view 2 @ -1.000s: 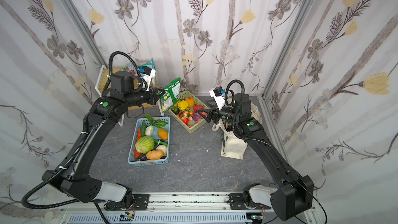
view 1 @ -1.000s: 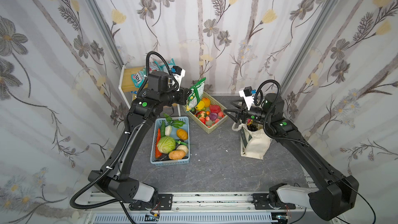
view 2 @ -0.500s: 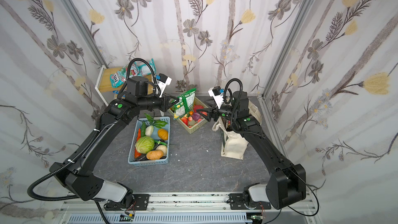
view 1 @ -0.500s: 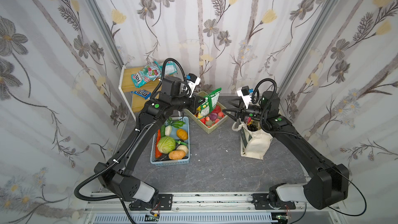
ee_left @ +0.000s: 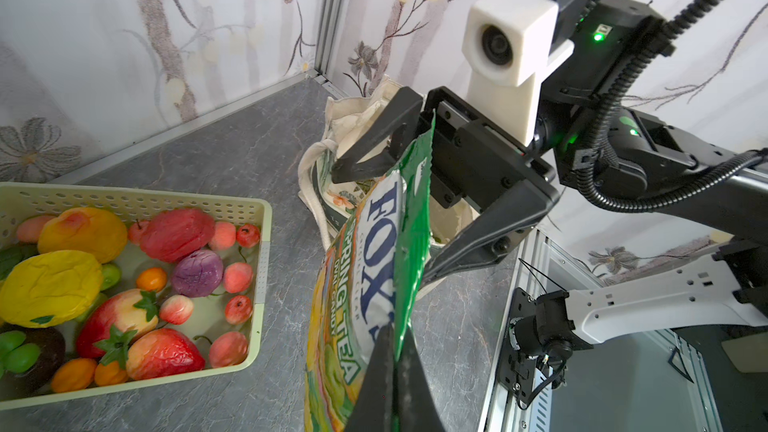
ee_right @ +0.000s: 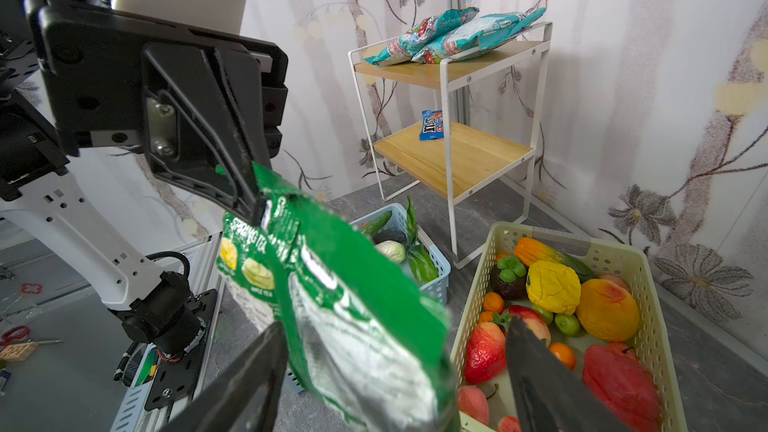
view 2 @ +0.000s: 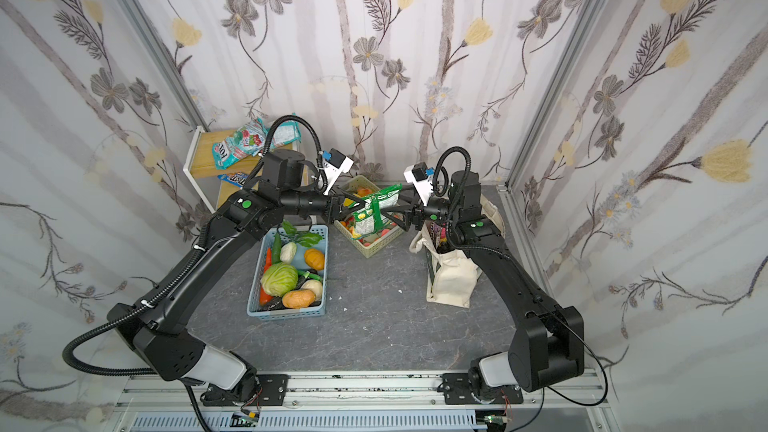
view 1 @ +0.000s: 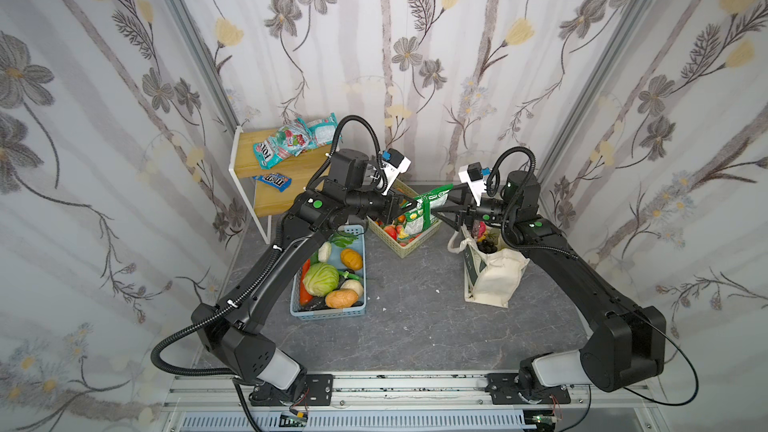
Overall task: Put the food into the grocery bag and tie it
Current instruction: 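Grasp the candy bag with the right gripper from the left gripper, then carry the candy bag over the tote bag with the right gripper while the left withdraws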
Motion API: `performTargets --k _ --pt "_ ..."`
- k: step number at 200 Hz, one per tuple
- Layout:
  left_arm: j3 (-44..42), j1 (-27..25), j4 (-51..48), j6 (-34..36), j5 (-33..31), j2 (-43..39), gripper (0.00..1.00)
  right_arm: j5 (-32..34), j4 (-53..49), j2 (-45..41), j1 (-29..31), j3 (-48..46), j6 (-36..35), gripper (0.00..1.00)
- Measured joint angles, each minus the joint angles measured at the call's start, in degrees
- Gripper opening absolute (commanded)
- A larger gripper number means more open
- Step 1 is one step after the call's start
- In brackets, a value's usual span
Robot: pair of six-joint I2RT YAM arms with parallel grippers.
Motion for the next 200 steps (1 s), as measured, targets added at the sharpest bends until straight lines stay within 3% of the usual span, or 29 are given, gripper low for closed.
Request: performTargets --k 33,69,117,170,200 --pt "0.9 -0.2 -0.3 0.2 1.7 1.0 0.00 -3.8 -0.1 -0.1 0.0 0.0 -1.4 0.75" --pt "2.1 -0.2 -0.4 0.2 2.3 2.4 0.00 -6.3 -0.8 -0.7 0.2 -0.1 -2.7 0.50" --pt "3.0 -0.2 -0.4 0.2 2.3 3.7 0.00 -6.3 -1.0 -1.6 0.2 -1.6 -2.7 0.27" --pt "3.0 -0.2 0.4 -0.2 2.4 4.7 0.00 -5.7 -0.8 -4.2 0.2 -3.7 -1.0 0.17" --pt "2.1 -0.3 2.5 -0.7 2.4 5.3 0.19 -3.8 -0.5 -6.1 -0.3 -5.6 1.6 0.12"
